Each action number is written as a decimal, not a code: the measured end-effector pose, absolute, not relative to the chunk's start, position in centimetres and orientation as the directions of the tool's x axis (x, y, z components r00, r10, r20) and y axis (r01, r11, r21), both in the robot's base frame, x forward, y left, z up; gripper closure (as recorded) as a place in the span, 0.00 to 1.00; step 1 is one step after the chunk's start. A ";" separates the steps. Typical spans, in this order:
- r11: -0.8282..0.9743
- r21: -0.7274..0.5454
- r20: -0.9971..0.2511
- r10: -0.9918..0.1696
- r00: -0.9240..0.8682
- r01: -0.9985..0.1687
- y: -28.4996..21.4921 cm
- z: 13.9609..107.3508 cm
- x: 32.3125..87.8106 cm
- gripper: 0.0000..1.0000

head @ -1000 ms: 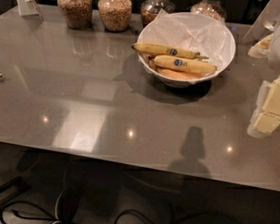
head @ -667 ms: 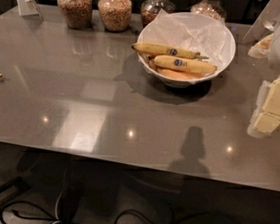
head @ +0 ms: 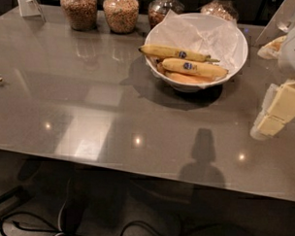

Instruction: Pick banana from white bowl

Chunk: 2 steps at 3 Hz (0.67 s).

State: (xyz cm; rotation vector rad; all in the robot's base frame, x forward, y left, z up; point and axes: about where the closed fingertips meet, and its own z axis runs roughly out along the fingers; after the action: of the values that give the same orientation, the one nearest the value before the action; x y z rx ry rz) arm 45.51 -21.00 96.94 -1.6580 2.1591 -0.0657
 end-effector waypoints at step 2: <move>0.339 -0.397 -0.476 -0.871 -0.124 -0.853 -18.7 96.7 52.2 0.00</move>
Offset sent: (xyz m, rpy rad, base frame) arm 0.1294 0.0379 0.0020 0.3063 -0.3554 0.0056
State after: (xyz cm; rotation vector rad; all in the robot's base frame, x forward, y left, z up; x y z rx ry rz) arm 52.21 -18.67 96.66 -1.5052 1.9626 -0.0351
